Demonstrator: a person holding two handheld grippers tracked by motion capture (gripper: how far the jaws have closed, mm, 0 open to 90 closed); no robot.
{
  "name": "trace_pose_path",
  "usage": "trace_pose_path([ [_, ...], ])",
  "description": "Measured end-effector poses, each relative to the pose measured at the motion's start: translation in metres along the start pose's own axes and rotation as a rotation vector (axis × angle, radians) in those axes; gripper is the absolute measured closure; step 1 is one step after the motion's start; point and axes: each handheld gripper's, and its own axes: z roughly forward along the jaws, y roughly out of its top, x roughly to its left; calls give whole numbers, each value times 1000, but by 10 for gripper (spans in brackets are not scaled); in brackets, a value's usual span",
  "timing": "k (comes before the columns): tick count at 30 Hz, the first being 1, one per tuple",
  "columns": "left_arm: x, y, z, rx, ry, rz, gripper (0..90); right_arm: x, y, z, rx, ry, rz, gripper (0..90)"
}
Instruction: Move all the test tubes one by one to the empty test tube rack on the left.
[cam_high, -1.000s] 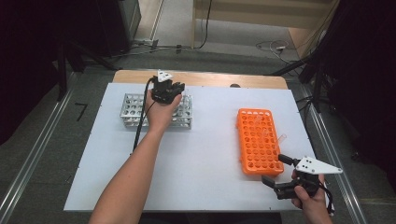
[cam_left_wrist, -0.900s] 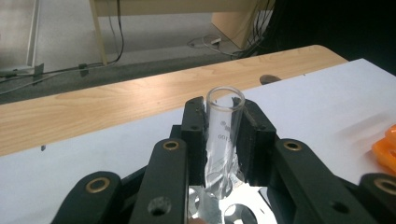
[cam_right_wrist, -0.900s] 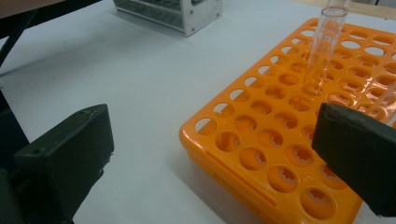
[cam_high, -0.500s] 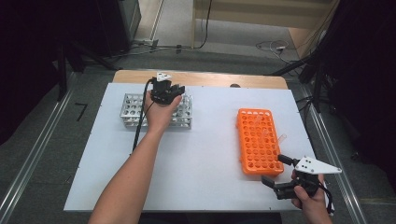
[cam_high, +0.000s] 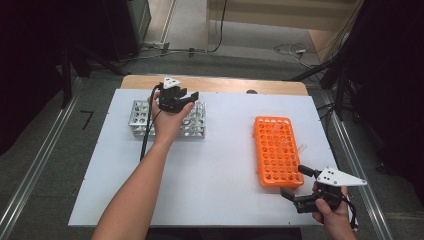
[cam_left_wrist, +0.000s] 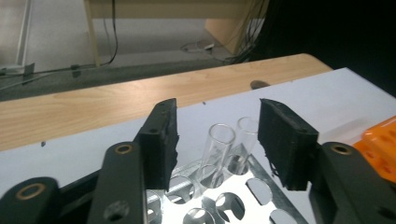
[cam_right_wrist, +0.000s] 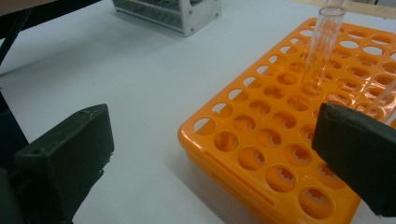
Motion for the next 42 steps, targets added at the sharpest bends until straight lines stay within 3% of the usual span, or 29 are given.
trace_pose_path([
  [6,-4,-1,-18,-21,-53,23,232,-1,0,0,-3,-3,-1,0],
  [9,-8,-4,-27,-23,-58,41,153,-3,1,1,1,-8,4,0],
  [18,-16,-21,-58,-24,-116,50,10,-6,3,2,3,-20,7,0],
  [24,-21,-37,-78,-24,-147,60,0,-10,5,1,4,-23,15,0],
  [31,-25,-51,-102,-39,-199,42,0,-17,6,1,1,-41,33,0],
  [38,-34,-68,-124,-34,-210,77,0,-27,5,5,8,-65,58,0],
  [42,-40,-78,-134,-30,-245,60,0,-31,5,7,16,-81,66,0],
])
